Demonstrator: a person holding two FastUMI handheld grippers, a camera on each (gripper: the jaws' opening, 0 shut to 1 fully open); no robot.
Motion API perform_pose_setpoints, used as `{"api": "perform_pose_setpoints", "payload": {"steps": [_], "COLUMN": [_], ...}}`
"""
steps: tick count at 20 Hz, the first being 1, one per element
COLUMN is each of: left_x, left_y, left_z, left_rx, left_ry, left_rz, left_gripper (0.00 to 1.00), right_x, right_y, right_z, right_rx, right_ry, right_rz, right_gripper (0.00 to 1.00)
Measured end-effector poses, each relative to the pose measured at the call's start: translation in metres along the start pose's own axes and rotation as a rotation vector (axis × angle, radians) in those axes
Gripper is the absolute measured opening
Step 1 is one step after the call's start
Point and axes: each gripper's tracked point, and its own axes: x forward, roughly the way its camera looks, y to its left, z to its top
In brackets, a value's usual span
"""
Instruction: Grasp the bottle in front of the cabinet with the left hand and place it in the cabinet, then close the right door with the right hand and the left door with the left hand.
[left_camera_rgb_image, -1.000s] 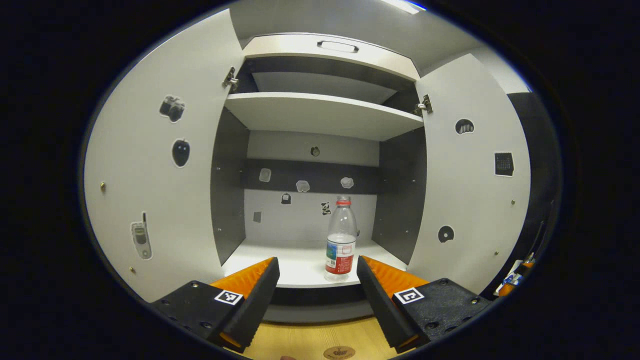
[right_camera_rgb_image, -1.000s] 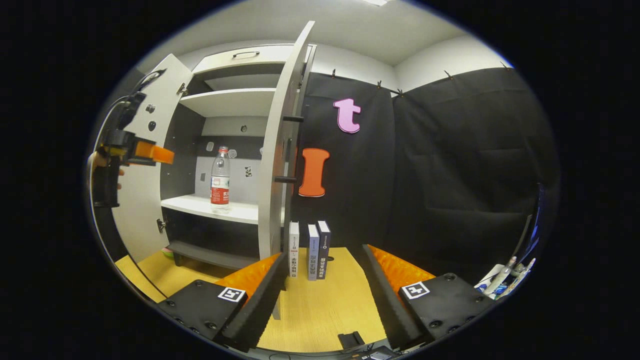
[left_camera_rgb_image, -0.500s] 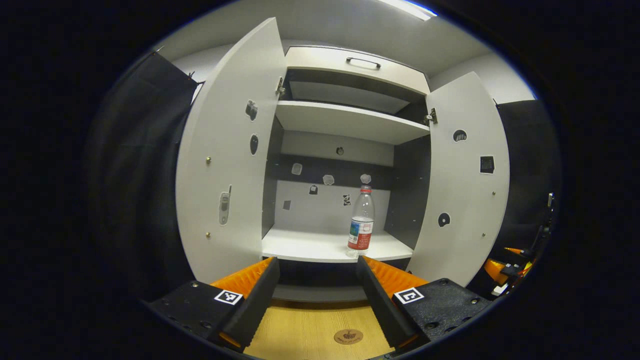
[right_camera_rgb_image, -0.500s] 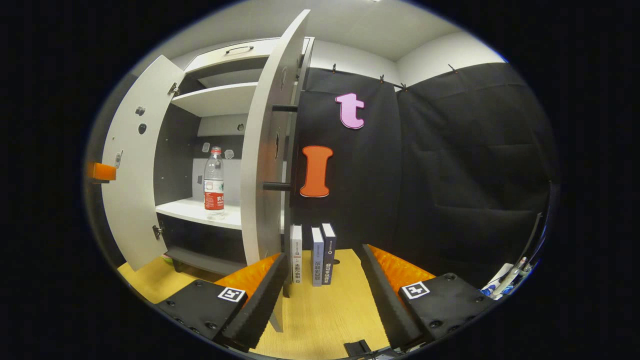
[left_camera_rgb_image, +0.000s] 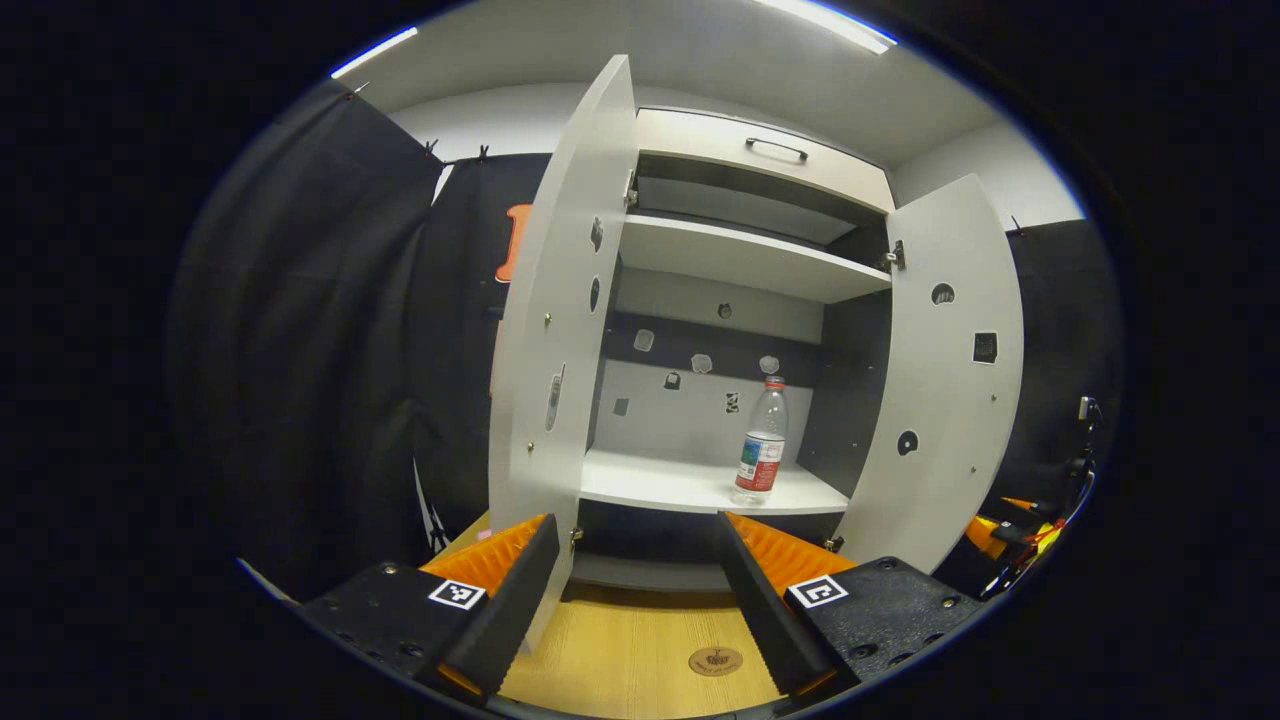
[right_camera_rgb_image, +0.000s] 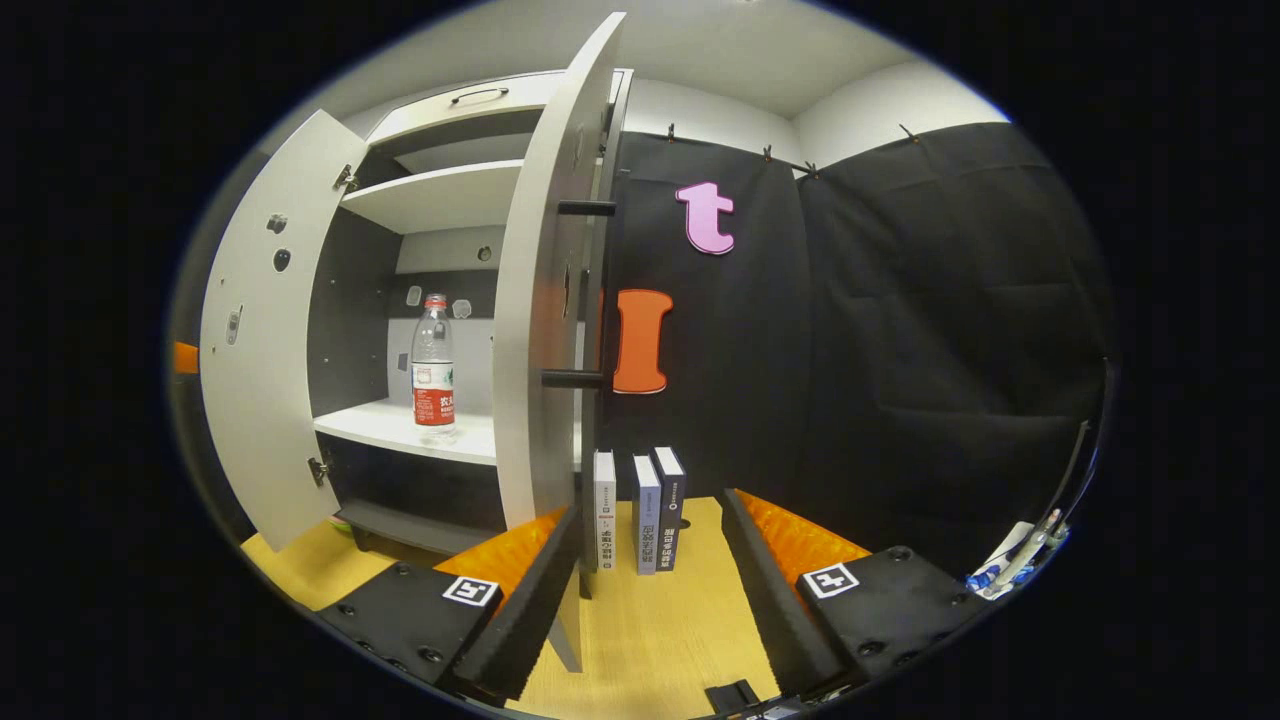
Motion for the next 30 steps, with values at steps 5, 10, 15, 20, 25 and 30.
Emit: {"api": "perform_pose_setpoints", "payload": {"steps": [5, 10, 15, 20, 25, 30], "left_x": [-0.009, -0.011, -0.013, -0.016, -0.017, -0.017], "left_y": [0.016, 0.027, 0.039, 0.053, 0.068, 0.083], "left_z": [0.005, 0.006, 0.004, 0.005, 0.004, 0.005], "left_rx": [-0.01, -0.028, -0.029, -0.033, -0.039, -0.036], "left_ry": [-0.008, -0.012, -0.004, -0.008, -0.006, -0.017], "left_rz": [-0.011, -0.025, -0.022, -0.017, 0.006, 0.032], "left_gripper": [0.95, 0.95, 0.95, 0.95, 0.93, 0.95], "right_x": [-0.004, -0.008, -0.005, 0.003, 0.015, 0.03], "right_y": [0.01, 0.026, 0.069, 0.098, 0.113, 0.123], "right_z": [0.002, 0.005, 0.006, 0.007, 0.011, 0.012], "right_rx": [0.004, 0.022, 0.008, 0.019, 0.024, 0.029], "right_ry": [0.004, -0.003, -0.008, -0.01, -0.013, -0.014], "right_rz": [-0.017, -0.004, 0.075, 0.131, 0.153, 0.156], "right_gripper": [0.94, 0.94, 0.94, 0.94, 0.94, 0.94]}}
